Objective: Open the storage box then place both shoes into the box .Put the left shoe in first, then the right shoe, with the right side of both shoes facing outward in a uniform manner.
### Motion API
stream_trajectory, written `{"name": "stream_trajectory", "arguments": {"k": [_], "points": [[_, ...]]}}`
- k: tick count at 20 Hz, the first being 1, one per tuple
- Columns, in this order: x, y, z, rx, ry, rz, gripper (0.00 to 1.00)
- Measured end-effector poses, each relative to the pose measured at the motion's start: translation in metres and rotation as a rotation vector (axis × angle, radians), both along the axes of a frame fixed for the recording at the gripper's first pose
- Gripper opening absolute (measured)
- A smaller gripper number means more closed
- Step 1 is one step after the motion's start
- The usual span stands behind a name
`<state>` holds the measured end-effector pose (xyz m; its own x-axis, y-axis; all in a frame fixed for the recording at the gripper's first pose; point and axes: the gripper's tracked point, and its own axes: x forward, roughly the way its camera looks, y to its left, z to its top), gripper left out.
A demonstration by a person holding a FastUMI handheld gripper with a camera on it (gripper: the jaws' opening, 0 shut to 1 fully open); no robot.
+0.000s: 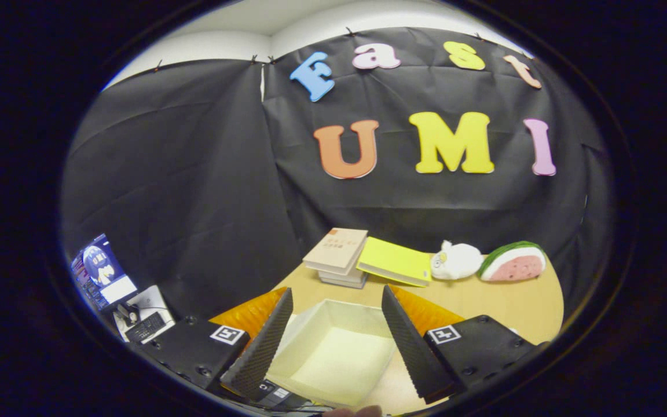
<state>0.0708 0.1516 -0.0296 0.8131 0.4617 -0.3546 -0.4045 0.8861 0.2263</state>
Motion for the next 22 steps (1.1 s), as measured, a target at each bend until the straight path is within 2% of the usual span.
{"name": "stream_trajectory", "arguments": {"k": [8, 10, 14, 18, 22], "points": [[-0.004, -0.152, -0.032, -0.05, 0.009, -0.218, 0.99], [-0.007, -0.183, -0.055, -0.074, 0.04, -0.262, 0.99], [-0.013, -0.217, -0.132, -0.103, 0.185, -0.29, 1.0], [-0.008, -0.217, -0.211, -0.123, 0.365, -0.256, 1.0], [0.005, -0.215, -0.27, -0.145, 0.509, -0.237, 1.0]]}}
